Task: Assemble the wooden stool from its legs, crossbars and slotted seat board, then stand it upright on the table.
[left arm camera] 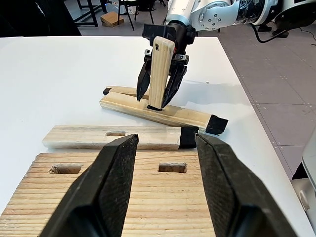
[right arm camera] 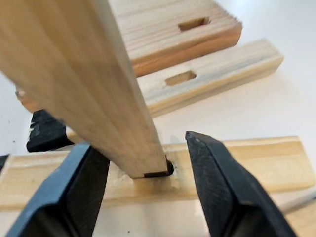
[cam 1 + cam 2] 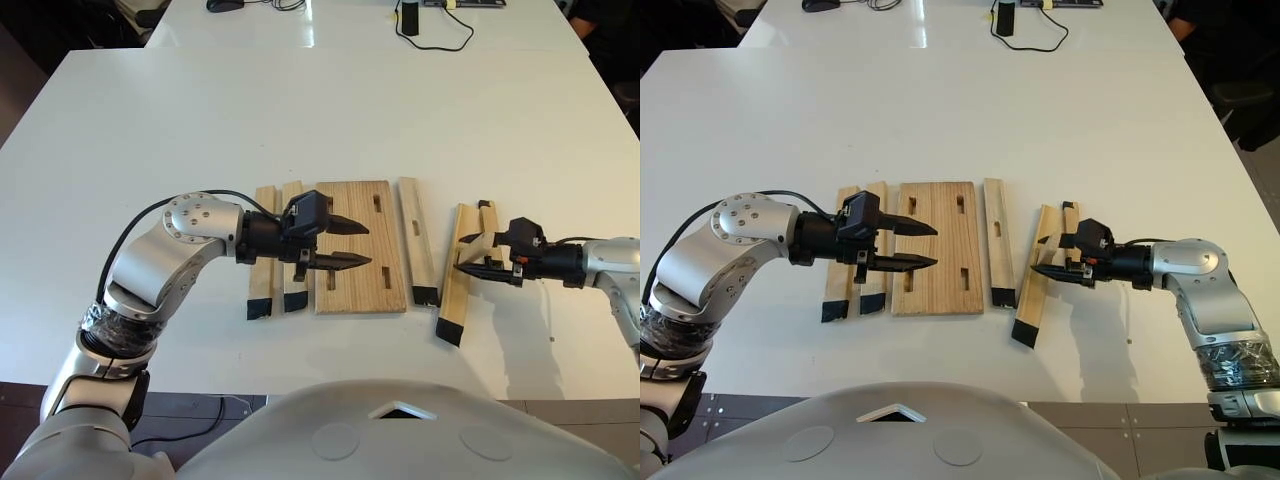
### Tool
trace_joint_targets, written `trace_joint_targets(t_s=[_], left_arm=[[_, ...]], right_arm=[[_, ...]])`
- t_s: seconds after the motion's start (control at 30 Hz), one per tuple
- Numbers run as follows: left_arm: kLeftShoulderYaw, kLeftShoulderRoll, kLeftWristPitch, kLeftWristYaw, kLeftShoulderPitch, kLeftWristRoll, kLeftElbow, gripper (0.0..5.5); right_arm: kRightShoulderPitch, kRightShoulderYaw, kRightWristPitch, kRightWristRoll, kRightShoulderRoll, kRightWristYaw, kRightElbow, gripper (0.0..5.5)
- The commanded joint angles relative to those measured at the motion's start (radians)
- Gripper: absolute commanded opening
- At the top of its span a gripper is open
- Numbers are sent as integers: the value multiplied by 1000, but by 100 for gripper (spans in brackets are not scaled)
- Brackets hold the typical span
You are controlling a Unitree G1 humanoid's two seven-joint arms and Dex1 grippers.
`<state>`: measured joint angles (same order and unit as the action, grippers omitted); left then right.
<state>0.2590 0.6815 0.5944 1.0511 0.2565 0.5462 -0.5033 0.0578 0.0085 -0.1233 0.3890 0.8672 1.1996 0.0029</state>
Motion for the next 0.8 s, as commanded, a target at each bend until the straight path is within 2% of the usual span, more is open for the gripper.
trace_joint_targets(t_s=[0.03, 0.3, 0.5, 0.67, 0.8], left_arm=[[1, -1, -14, -5, 13, -20, 13, 215], [-13, -6, -32, -15, -7, -29, 13, 215], [-10, -9, -42, -14, -9, -36, 15, 215], [-7, -13, -47, -15, -7, -41, 19, 215], [-2, -20, -49, -20, -6, -45, 21, 215]], right_arm=[[3, -105, -38, 66, 7, -22, -71, 266], [6, -290, -190, 280, 10, -67, -303, 266], [-20, -287, -232, 312, -16, -113, -379, 266], [-155, -286, -265, 342, -95, -249, -350, 266], [-252, -236, -313, 328, -138, -328, -325, 266]])
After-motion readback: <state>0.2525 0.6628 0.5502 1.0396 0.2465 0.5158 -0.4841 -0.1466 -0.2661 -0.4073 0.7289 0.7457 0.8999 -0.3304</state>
